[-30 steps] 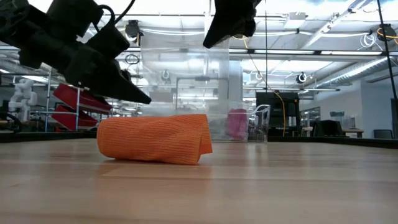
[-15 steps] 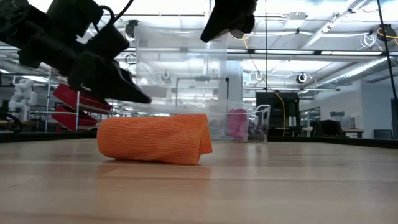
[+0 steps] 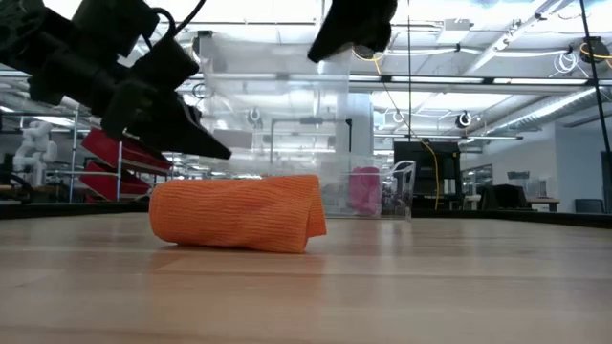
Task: Roll bandage
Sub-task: Put the orange bandage into the zip bag
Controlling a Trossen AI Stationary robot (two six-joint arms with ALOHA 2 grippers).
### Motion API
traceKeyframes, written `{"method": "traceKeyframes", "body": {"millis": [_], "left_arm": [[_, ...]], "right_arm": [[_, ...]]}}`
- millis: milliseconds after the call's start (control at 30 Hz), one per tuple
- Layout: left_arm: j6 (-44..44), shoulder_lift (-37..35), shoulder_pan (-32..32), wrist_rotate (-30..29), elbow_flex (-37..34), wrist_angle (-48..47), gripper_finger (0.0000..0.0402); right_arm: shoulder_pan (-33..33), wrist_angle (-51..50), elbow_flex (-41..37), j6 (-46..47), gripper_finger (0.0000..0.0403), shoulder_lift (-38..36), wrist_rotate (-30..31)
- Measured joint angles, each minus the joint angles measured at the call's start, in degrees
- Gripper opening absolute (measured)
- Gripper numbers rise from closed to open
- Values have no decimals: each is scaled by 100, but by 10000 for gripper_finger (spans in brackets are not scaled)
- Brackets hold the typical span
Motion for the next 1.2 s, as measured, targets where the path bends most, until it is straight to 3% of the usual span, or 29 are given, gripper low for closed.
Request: {"method": "traceKeyframes", "body": {"millis": [100,233,400,500,633,800,933,1133,1200], "left_arm": [[-228,0,13,63,0,-387,10],[-707,0,216,-61,0,-787,4],[-1154,0,440,74,-2,-783,2],[-1235,0,525,87,-2,-784,2],[-1579,0,746,198,-47,-702,1],[-2528,0,1152,1424,-203,510,1],[-3198,-2,1428,2310,-195,1460,1],[-3581,0,1249,2099,-195,1682,0],[-3723,0,1145,2010,-197,2022,0]], "right_arm": [[-45,258,-374,-11,0,0,-218],[-246,1286,-1156,-190,0,5,-613],[-249,3126,-2009,-853,20,7,-603],[-128,3179,-2106,-1161,50,7,241],[125,2692,-2097,-1628,96,0,2373],[647,1936,-2086,-2922,137,-24,5076],[1149,1909,-2086,-2933,151,-62,5410],[1977,2348,-2086,-2182,148,-34,5287],[2144,2572,-2084,-2073,145,-32,4920]]}}
